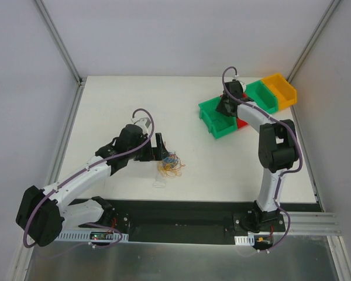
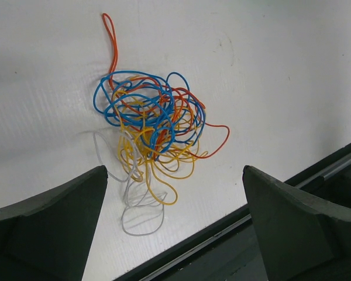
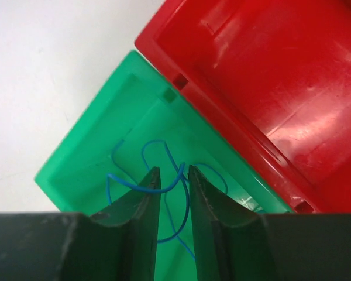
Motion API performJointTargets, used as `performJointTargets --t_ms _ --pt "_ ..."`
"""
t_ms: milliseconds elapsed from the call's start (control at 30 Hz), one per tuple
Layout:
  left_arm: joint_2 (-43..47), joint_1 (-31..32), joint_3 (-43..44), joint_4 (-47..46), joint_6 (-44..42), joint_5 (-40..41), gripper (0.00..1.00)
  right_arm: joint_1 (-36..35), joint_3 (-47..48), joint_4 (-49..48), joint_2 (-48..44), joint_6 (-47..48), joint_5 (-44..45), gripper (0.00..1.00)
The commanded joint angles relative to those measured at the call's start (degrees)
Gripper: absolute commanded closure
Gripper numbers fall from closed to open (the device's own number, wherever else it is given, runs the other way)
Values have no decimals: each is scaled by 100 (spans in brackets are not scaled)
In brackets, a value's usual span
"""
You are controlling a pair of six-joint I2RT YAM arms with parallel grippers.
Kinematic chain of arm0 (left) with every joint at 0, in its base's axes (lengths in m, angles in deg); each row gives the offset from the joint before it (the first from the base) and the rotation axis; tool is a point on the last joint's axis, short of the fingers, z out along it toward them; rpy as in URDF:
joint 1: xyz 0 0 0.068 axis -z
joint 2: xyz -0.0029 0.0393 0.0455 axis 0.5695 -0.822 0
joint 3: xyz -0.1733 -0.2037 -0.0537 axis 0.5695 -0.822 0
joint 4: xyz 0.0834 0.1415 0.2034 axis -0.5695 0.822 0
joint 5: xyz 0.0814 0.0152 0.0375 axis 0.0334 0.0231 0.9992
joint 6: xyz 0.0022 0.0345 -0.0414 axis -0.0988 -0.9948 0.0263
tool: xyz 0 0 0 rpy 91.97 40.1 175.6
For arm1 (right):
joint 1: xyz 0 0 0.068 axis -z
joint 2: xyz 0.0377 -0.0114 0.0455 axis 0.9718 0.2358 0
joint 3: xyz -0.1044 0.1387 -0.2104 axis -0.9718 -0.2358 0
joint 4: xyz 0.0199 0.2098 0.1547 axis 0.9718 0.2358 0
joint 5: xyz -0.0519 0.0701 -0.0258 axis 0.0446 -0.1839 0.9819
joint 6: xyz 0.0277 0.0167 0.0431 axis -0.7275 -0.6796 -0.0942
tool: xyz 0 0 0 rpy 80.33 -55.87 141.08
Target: Untangle the cables
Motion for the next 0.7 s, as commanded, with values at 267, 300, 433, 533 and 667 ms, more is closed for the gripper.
performJointTargets --t_ms 267,300,433,533,667 --pt "-276 -402 368 294 368 -684 9 -106 -222 252 -1103 1133 153 47" --pt "-188 -411 306 294 412 -666 11 -106 -248 287 -1156 1194 170 44" --pt "-29 -463 174 311 360 -745 9 -54 -573 148 -1445 1317 74 33" --pt "-309 -691 226 452 482 -999 2 34 -758 -283 -1447 1370 -233 31" --pt "-609 -763 270 461 570 -1176 10 78 -548 -451 -964 1257 -760 41"
